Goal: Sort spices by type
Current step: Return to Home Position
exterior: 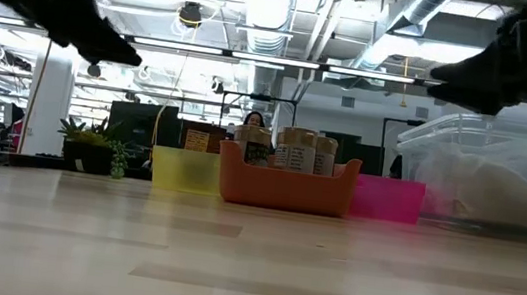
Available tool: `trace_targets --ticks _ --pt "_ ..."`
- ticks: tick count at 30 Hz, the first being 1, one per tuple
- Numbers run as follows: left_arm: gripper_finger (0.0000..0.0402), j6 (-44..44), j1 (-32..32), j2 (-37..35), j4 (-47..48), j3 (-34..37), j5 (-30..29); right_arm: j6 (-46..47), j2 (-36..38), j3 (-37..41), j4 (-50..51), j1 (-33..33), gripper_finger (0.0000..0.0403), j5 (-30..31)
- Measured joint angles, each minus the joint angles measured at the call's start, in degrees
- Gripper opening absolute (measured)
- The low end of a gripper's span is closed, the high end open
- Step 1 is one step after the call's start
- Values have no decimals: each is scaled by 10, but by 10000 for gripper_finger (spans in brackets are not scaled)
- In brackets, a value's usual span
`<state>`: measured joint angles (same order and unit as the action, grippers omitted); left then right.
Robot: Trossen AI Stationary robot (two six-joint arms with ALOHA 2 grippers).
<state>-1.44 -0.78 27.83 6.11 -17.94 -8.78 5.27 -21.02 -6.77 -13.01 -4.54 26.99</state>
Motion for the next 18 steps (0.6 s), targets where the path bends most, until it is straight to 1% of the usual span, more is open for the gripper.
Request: trace_targets --ticks 6,11,18 --pt "107 -26 16 -41 -8 37 0 -20 82 37 -2 -20 299 -2" --pt "106 -42 32 -66 -55 83 3 -36 149 63 5 -43 299 -2" --pt "106 -50 45 -78 -76 120 14 -34 204 63 34 -72 299 -3"
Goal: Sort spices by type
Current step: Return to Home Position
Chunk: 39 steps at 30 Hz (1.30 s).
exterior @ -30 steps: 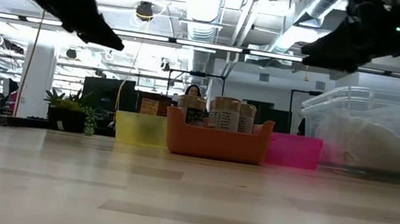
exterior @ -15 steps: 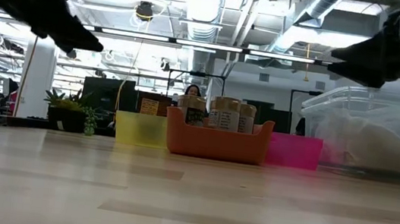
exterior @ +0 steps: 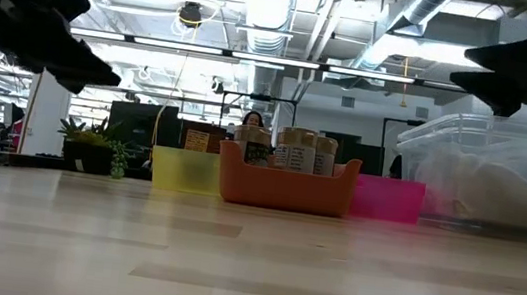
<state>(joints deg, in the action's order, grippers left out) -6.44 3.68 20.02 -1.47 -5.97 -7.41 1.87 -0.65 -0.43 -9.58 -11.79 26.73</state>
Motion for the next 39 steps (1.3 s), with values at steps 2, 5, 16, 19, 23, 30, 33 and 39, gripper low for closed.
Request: trace_targets --ticks 2,5,16,19,23,30,33,39 --pt "106 11 1 1 -13 11 11 3 6 0 3 -7 299 0" --pt "106 30 1 0 -36 28 24 27 6 0 -4 -14 299 0" --pt "106 81 1 0 -69 36 22 54 6 1 -15 -13 299 0" --pt "106 92 1 1 -68 31 19 37 6 1 -12 -13 299 0" --pt "106 96 1 1 -70 28 19 -40 6 1 -3 -13 299 3" --pt "106 78 1 1 -65 27 19 -79 6 1 -5 -13 299 3" --pt "106 74 1 1 -57 27 19 -81 6 2 -5 -13 299 3" --pt "106 73 1 1 -17 27 20 -82 6 2 -6 -13 299 3"
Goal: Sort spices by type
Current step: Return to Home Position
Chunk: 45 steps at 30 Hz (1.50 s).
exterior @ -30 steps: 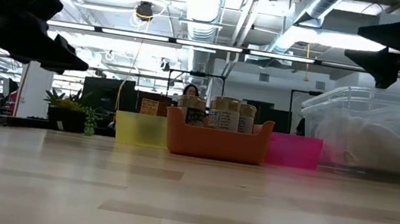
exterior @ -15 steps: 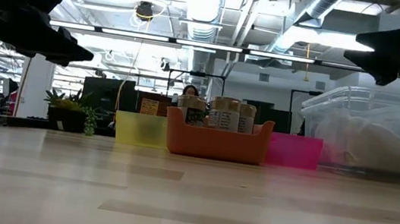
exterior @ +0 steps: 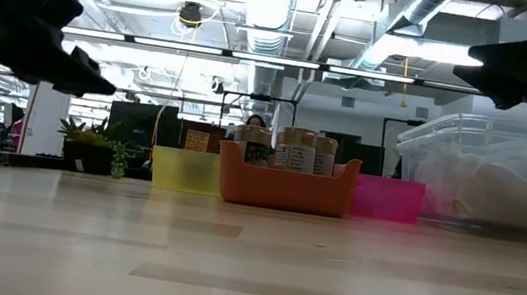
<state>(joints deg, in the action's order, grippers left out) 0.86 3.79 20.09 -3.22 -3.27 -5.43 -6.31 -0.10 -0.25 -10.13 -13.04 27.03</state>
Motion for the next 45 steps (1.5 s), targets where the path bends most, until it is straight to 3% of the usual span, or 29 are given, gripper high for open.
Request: trace_targets --ticks 8,45 --pt "106 0 0 1 54 -3 3 -1 0 0 -1 0 299 0" --pt "106 0 0 0 62 -2 0 -2 0 0 -1 0 299 -2"
